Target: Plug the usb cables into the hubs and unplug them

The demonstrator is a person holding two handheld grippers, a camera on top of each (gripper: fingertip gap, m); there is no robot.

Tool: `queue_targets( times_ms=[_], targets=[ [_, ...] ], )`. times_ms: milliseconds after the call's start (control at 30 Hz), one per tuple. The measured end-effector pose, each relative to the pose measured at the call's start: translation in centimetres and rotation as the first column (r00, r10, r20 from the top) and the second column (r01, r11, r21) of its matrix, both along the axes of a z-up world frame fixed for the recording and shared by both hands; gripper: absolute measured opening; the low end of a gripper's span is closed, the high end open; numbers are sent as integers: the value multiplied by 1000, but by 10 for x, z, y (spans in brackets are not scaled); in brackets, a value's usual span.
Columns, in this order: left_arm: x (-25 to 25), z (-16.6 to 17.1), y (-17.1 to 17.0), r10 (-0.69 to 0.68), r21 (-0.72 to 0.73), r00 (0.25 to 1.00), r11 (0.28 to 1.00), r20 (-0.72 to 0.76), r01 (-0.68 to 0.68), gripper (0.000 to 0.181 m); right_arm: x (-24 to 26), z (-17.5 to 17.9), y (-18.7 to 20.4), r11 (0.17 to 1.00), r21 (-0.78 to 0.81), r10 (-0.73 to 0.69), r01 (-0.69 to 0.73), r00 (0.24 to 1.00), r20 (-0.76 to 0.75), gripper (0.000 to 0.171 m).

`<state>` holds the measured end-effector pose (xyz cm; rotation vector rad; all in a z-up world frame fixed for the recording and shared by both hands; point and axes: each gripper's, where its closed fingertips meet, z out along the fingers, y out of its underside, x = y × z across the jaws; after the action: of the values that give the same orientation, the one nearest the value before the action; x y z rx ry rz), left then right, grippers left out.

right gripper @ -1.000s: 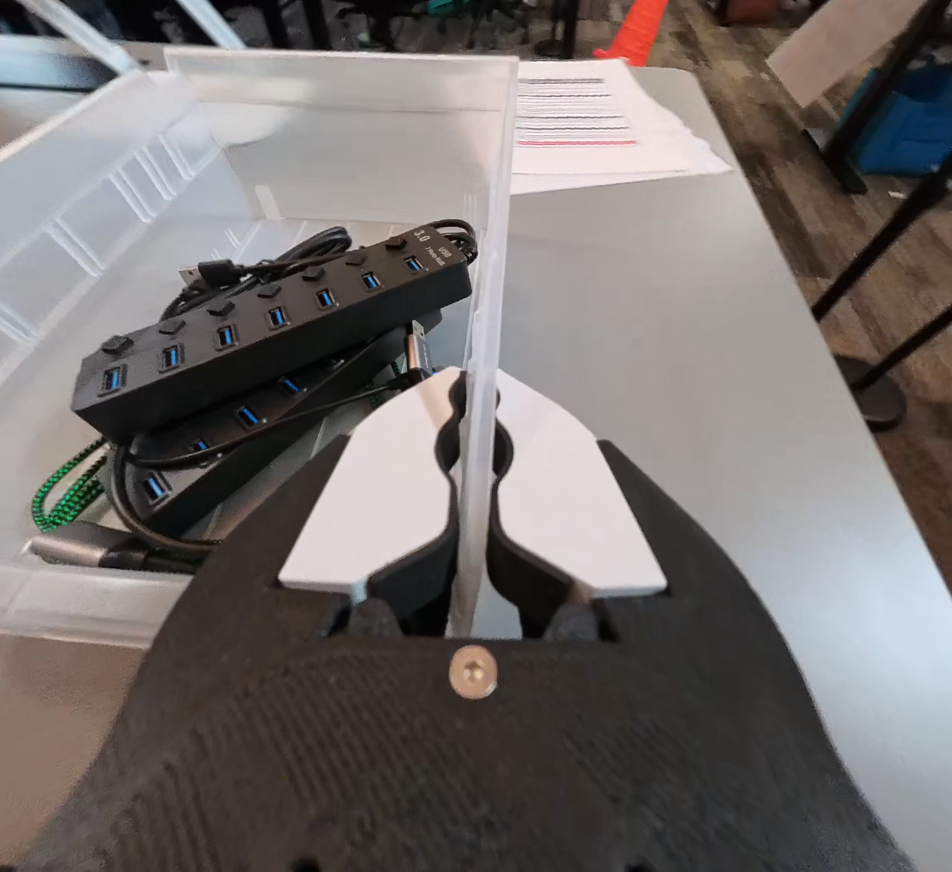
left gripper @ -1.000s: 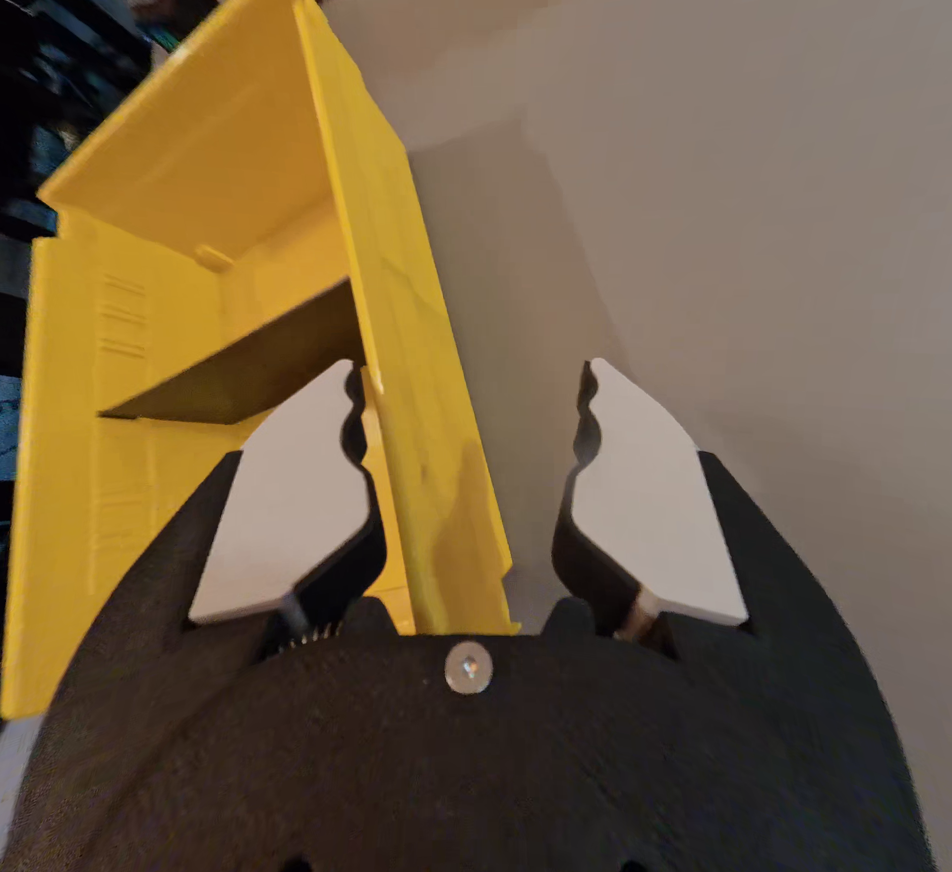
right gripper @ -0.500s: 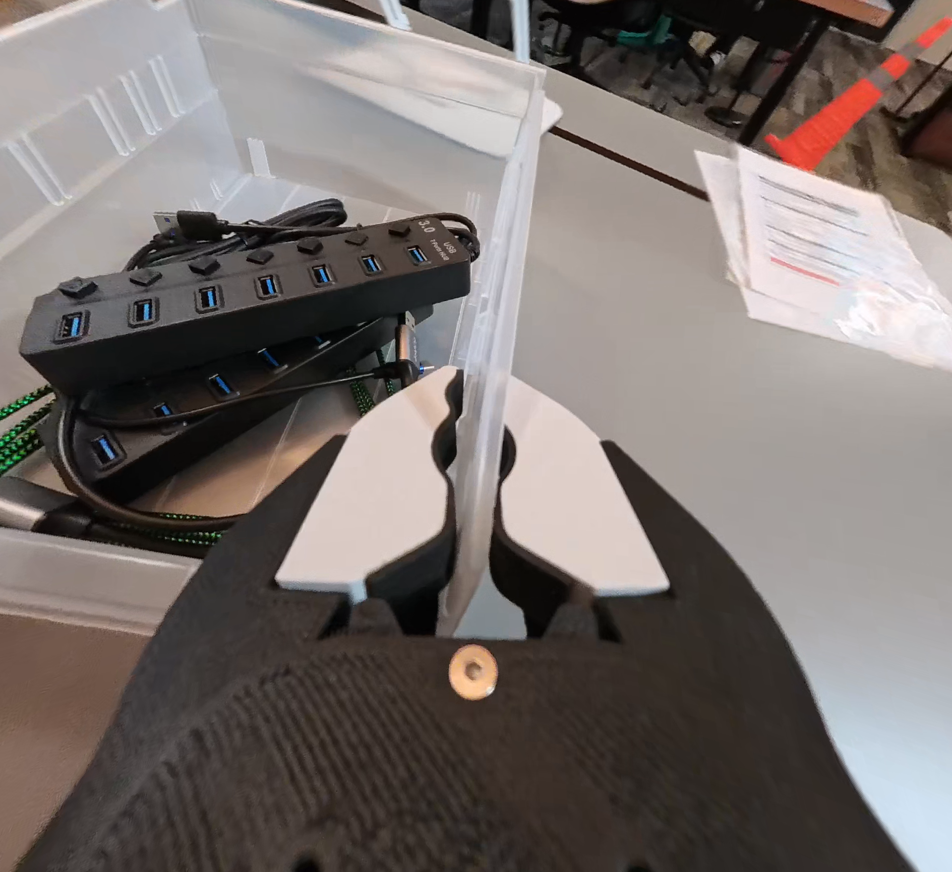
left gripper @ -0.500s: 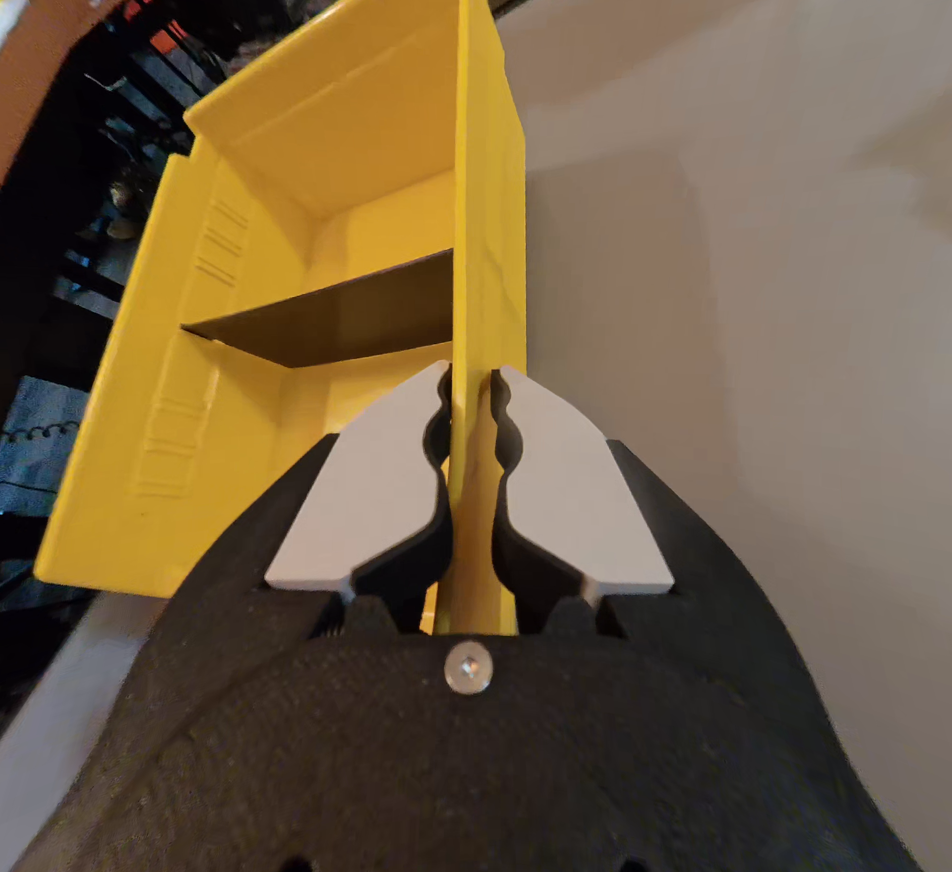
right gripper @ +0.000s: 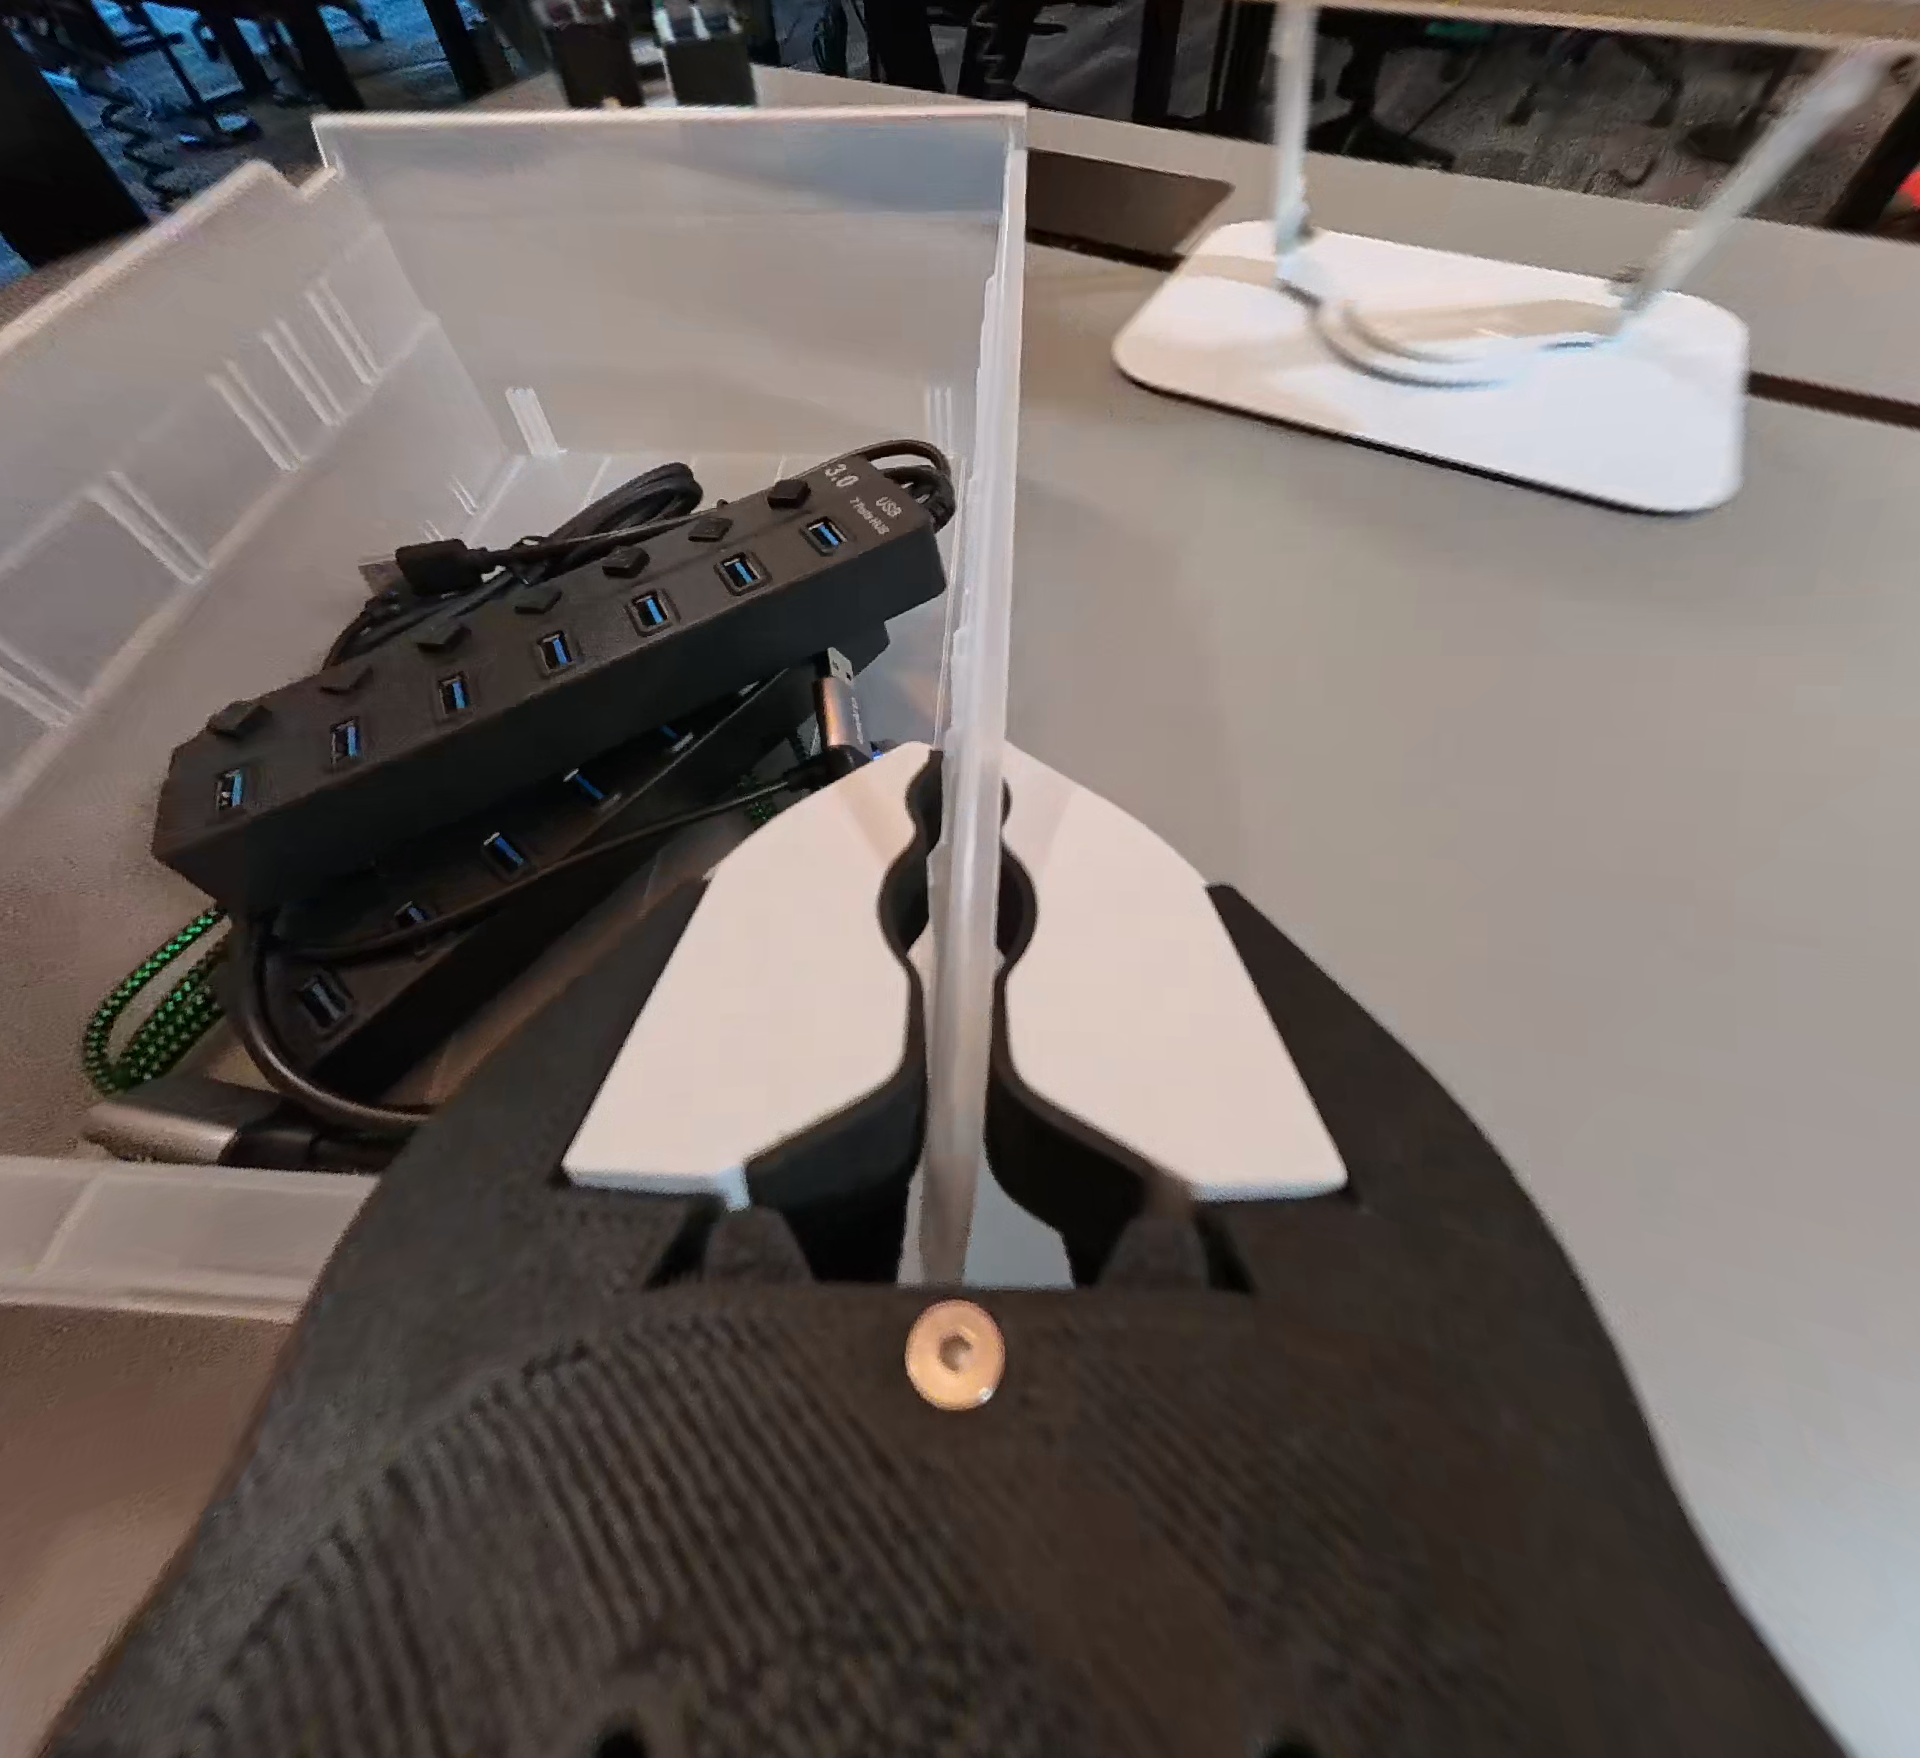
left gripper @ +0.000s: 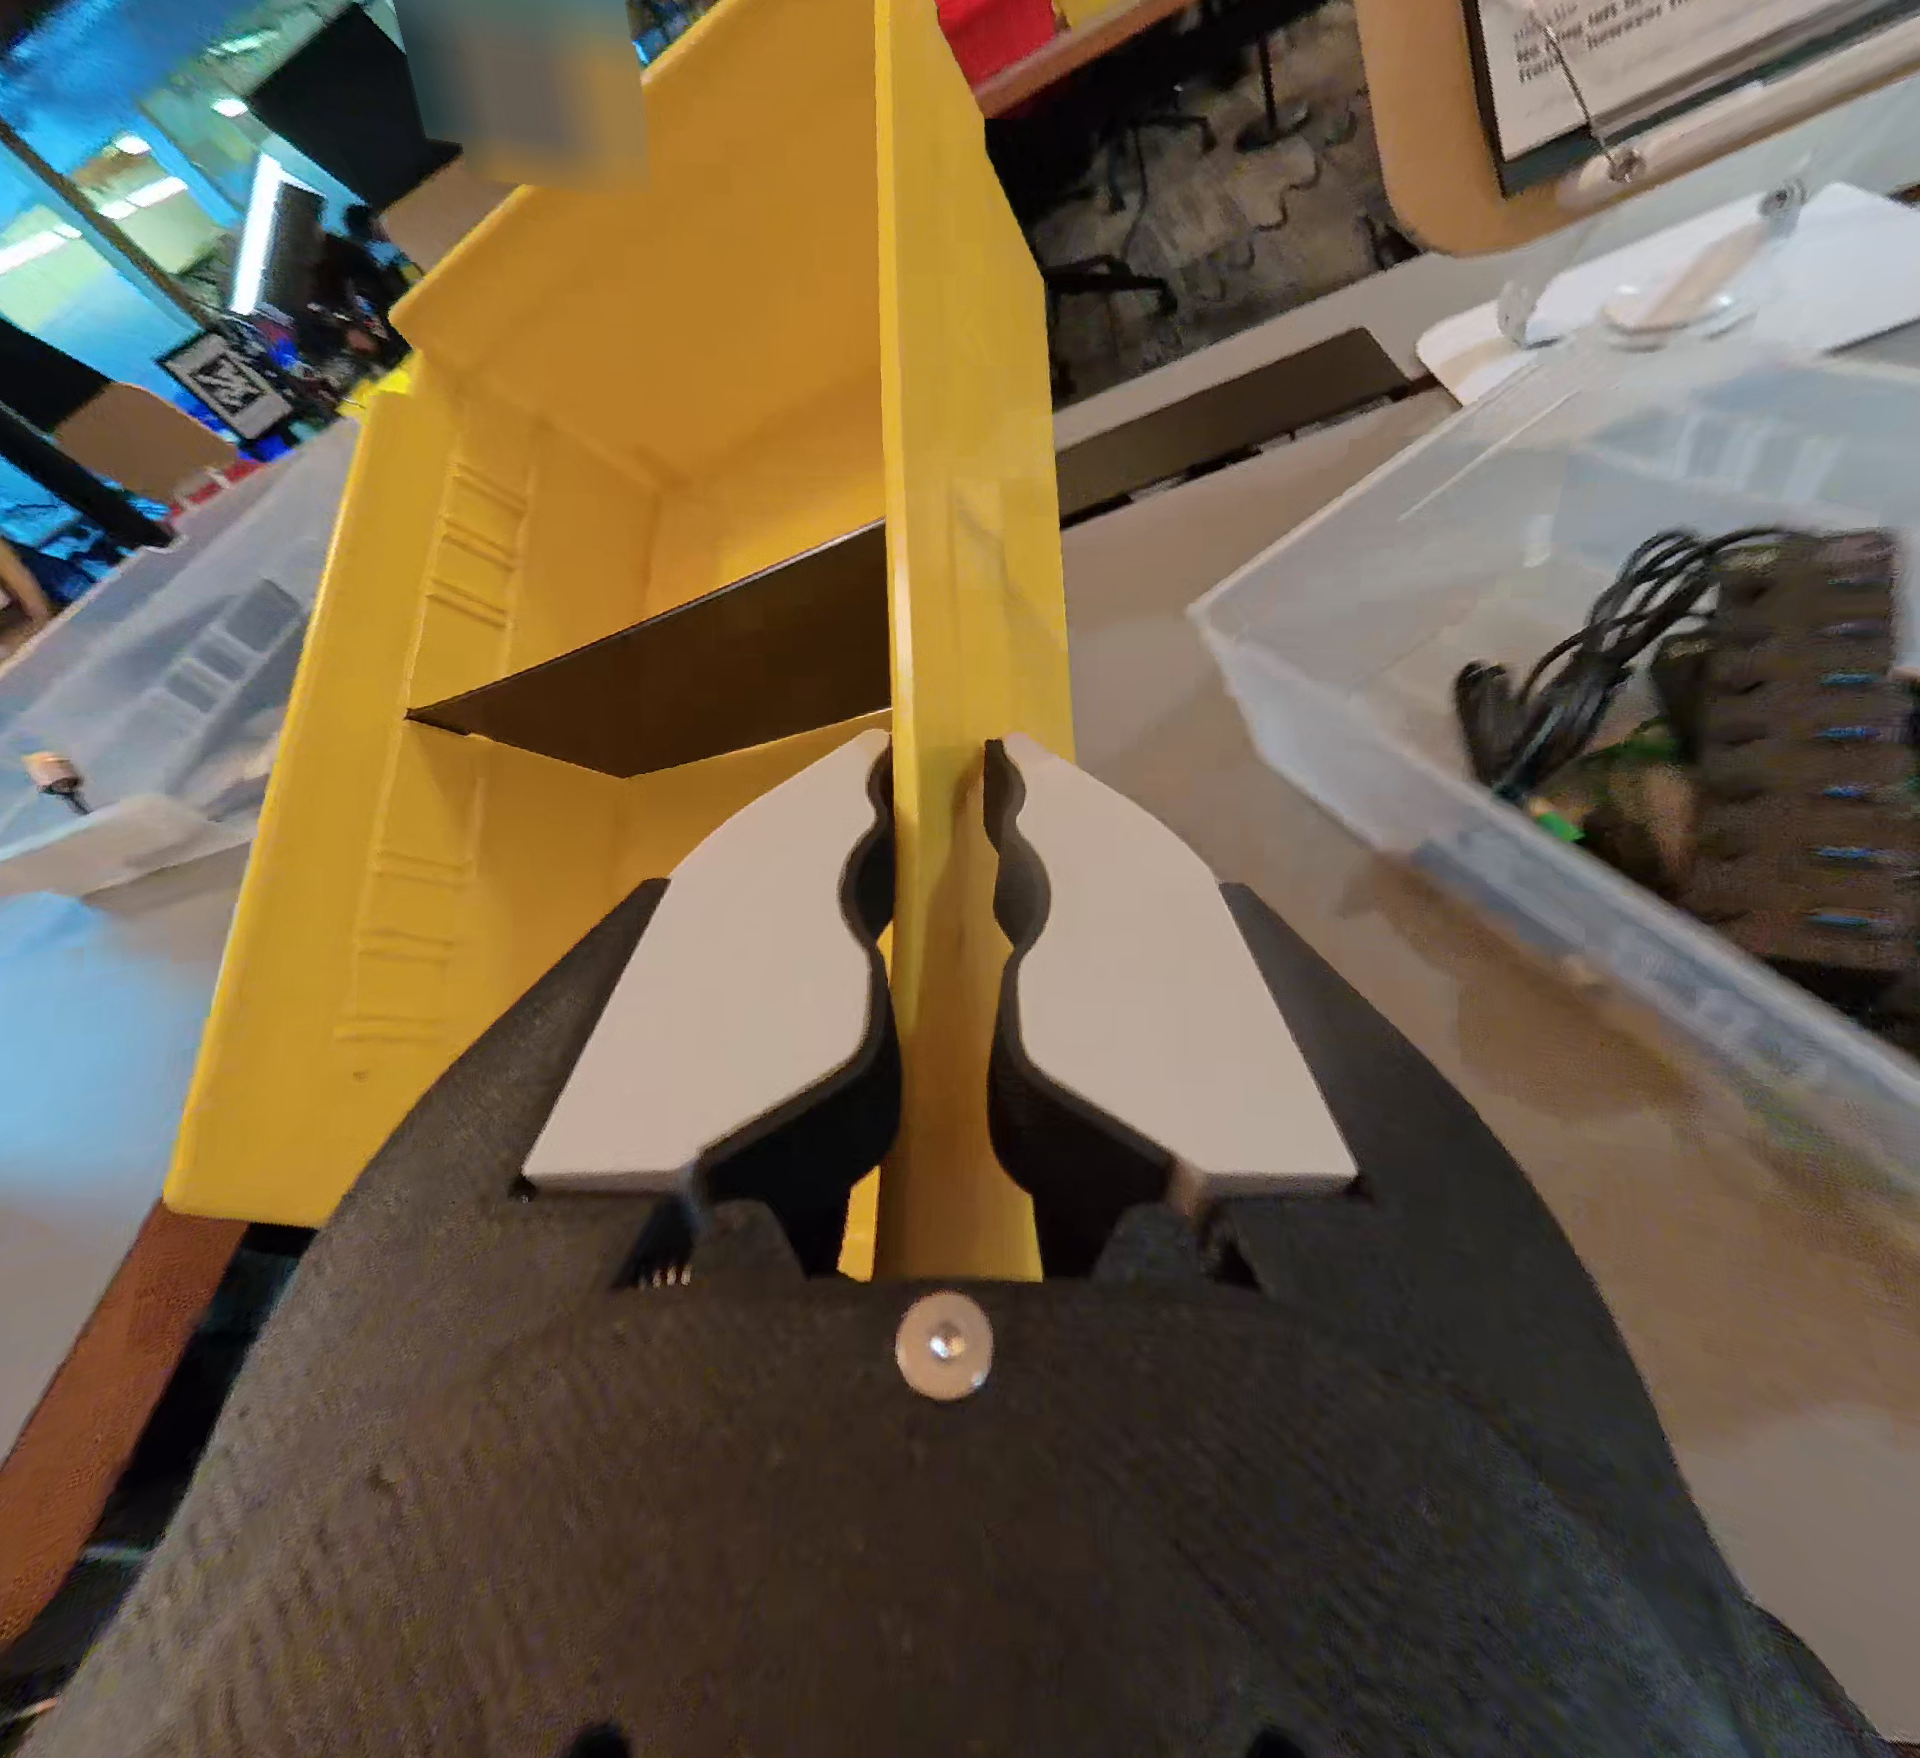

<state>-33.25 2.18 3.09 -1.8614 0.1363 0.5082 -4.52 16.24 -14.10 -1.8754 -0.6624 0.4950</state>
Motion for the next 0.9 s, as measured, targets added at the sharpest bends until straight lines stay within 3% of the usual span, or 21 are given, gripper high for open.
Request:
queue_targets(
  times_ms=[133, 233, 300, 467, 567, 700, 900],
  targets=[
    [-7, 19, -16, 42, 52, 999, 998, -16, -41, 15, -91, 2, -10, 999, -40, -32, 30, 998, -53, 11],
    [-10, 27, -22, 57, 78, 998, 995, -32, -55, 15, -164, 6, -33, 996, -57, 63, -68, 995, -81, 47],
    [-10, 32, -24, 56, 109, 998, 993, -38, -51, 16, -201, 6, -48, 987, -82, 137, -140, 990, -43, 50],
    [-4, 38, -26, 20, 145, 999, 989, -30, -15, 16, -234, 34, -83, 942, -21, 332, -335, 940, -79, 67],
    [9, 42, -25, -25, 156, 999, 987, -24, 28, 15, -209, 58, -89, 922, 36, 387, -386, 913, -128, 69],
    [54, 45, -18, -163, 154, 987, 975, -10, 162, 13, -133, 85, -73, 923, 152, 374, -355, 918, -131, 66],
    [189, 31, -6, -506, 84, 862, 859, -15, 506, 13, 49, 93, -34, 940, 322, 118, -109, 993, -7, 55]
  ],
)
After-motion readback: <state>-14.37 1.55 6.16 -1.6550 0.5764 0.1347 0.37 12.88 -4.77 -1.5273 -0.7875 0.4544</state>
